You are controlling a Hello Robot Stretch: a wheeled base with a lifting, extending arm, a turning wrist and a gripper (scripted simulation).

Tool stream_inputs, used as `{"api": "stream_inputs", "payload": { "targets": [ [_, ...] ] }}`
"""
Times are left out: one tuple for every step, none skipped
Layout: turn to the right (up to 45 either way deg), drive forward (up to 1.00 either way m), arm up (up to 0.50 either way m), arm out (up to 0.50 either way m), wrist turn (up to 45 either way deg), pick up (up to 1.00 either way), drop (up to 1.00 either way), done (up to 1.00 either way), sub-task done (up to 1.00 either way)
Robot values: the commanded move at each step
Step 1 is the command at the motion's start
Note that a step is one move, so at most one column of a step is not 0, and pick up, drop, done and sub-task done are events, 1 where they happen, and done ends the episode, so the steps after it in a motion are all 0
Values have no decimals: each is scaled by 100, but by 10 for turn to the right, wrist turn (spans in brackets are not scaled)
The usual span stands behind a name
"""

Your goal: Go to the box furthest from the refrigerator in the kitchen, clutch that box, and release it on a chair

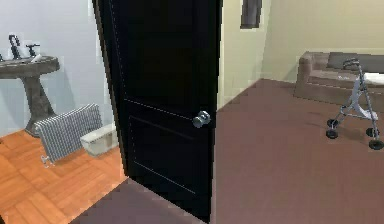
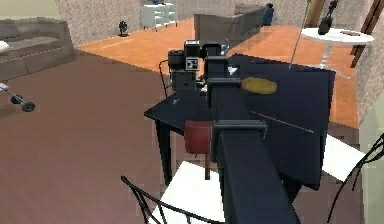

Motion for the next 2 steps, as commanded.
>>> {"api": "stream_inputs", "payload": {
  "targets": [
    [0,0,0,-10,0,0,0,0,0],
    [0,0,0,0,0,0,0,100,0]
  ]
}}
